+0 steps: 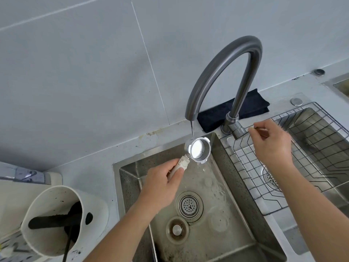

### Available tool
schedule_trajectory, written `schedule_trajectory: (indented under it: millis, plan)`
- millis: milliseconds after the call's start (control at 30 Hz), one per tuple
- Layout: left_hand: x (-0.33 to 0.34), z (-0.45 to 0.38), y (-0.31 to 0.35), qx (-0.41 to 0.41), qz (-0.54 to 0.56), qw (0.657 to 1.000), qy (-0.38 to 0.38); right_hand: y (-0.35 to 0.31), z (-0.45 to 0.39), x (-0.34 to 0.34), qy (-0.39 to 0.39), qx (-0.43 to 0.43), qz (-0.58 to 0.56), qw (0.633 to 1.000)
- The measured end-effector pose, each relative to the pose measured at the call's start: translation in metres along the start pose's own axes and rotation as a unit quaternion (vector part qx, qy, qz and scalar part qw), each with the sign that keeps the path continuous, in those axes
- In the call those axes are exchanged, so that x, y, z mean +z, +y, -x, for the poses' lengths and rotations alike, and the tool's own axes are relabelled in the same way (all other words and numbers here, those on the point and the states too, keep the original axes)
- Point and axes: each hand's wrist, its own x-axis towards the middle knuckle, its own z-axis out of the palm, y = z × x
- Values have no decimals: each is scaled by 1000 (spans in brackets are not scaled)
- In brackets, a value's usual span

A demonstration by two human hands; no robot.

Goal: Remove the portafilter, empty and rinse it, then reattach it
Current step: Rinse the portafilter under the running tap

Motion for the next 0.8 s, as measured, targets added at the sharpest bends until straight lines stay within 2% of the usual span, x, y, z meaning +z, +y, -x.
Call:
schedule_trajectory:
  millis: [200,300,467,800]
  plan:
    - [4,8,2,-74,126,989,-26,0,0,0,3,-1,-3,1000]
    - [1,6,2,-88,146,985,-31,0,0,0,3,0,-8,1000]
    - [-3,2,2,-76,122,990,-4,-1,1,1,5,1,-8,1000]
    - [-24,-2,-6,-42,-12,995,87,-2,1,0,5,3,-9,1000]
